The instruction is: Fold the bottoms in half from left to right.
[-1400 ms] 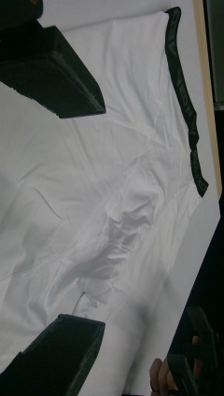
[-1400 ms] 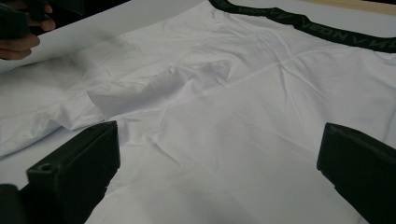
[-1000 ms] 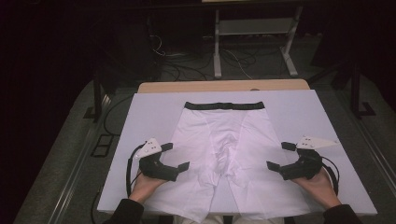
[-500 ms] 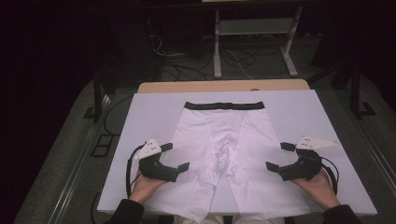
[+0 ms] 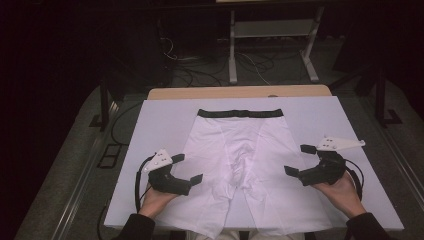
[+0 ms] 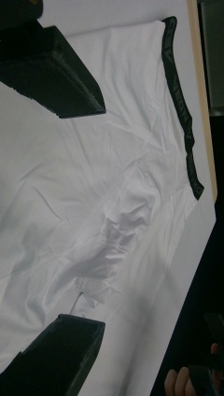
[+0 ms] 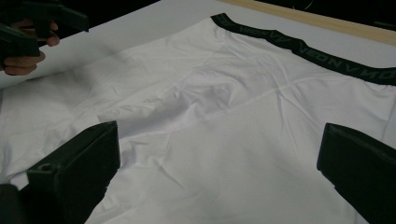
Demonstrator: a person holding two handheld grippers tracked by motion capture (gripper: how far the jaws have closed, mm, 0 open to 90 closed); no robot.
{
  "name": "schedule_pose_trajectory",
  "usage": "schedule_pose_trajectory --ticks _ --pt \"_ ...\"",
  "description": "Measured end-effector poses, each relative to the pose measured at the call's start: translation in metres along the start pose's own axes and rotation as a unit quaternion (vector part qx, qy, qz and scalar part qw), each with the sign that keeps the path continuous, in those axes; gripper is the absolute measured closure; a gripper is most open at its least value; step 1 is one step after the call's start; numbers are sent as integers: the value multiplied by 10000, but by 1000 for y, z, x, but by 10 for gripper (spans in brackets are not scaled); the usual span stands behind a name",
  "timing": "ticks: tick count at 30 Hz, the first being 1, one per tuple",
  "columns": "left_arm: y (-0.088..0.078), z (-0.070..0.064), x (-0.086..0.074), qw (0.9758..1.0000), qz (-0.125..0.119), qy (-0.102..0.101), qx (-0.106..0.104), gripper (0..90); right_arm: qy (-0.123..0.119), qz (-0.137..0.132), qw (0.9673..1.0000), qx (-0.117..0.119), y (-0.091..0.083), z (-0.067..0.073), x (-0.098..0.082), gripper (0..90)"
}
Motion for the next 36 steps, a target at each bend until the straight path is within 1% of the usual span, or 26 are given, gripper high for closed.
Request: schedule_pose_trajectory --ticks 4,9,15,22,25,26,30,36 --pt "-1 0 0 10000 -29 2 10 0 37 -23 10000 20 2 -2 4 0" --pt "-1 0 0 10000 -25 -6 -2 0 15 -21 10000 37 4 -2 11 0" --pt "0 0 0 10000 -20 -17 -25 0 -51 8 10000 59 8 -1 20 0" --pt "-1 0 0 10000 -31 -4 -23 0 -150 -24 9998 89 15 2 32 0" --pt "0 0 0 10000 -23 -25 -31 0 -144 -33 9999 87 18 3 36 0" --pt "0 0 0 10000 -3 -20 -17 0 -146 -68 9998 118 21 5 41 0" --pt "-1 0 0 10000 -25 -23 -7 0 -218 -66 9996 166 28 9 50 0" --pt "-1 1 0 10000 -27 -24 -13 0 -300 -28 9993 221 37 14 56 0"
Point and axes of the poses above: each handheld gripper's, and its own axes: y roughly forward along the jaws, x roughly out of its top, z roughly to its left, the point moved 5 cm from there along y, roughly forward along the jaws, and after that the axes turned 11 degrees about -x, right-handed, at the moved point
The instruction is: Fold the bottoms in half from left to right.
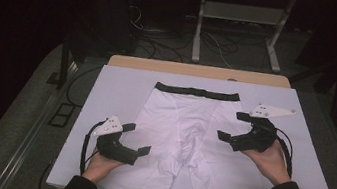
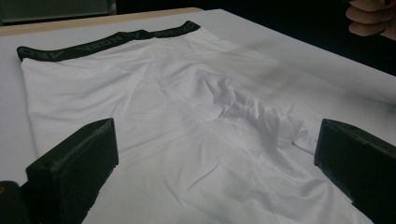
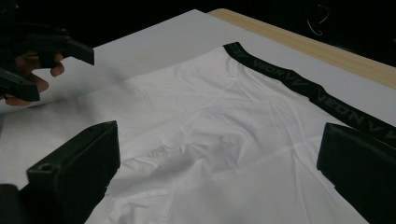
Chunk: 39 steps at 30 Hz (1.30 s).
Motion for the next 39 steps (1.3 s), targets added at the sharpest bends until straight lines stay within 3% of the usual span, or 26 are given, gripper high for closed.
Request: schedule_pose_trajectory --ticks 15,39 --pt "0 0 0 10000 -6 11 -19 0 -216 127 9996 92 23 7 18 0" --pt "1 -1 0 10000 -2 -1 -38 0 -284 279 9991 167 59 15 38 0"
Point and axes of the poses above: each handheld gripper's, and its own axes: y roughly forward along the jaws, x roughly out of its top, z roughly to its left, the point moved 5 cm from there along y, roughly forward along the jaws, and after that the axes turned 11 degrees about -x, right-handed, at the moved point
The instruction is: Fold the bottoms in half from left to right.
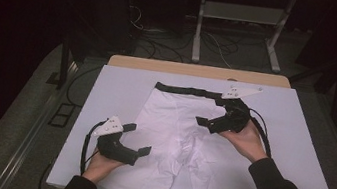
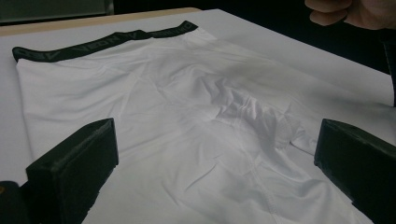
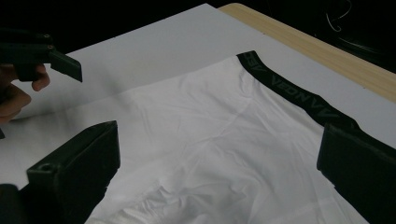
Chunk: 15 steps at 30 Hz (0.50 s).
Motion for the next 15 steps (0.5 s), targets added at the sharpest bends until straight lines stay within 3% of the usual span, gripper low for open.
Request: schedule_pose_trajectory --ticks 15 --pt "0 0 0 10000 -4 -1 -24 0 46 73 10000 7 29 2 12 0"
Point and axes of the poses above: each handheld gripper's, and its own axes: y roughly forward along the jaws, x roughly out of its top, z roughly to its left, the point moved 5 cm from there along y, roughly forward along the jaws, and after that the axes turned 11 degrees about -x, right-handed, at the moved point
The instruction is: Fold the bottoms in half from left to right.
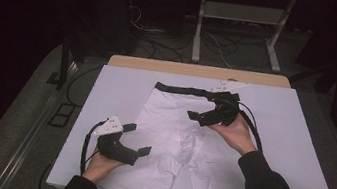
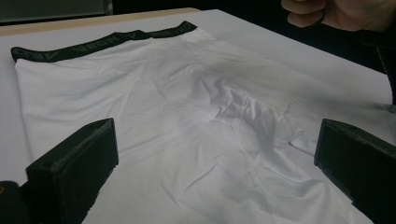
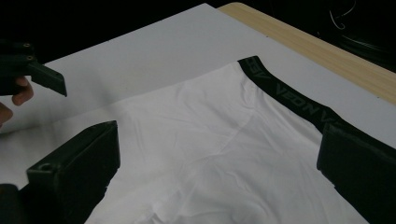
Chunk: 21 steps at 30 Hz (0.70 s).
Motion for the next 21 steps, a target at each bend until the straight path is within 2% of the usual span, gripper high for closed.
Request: schedule_pose_trajectory --ticks 12,21 --pt "0 0 0 10000 -10 -9 -3 0 111 45 9999 -101 20 -12 4 0" --pt "0 0 0 10000 -29 -19 2 0 68 96 9999 -90 34 -14 13 0"
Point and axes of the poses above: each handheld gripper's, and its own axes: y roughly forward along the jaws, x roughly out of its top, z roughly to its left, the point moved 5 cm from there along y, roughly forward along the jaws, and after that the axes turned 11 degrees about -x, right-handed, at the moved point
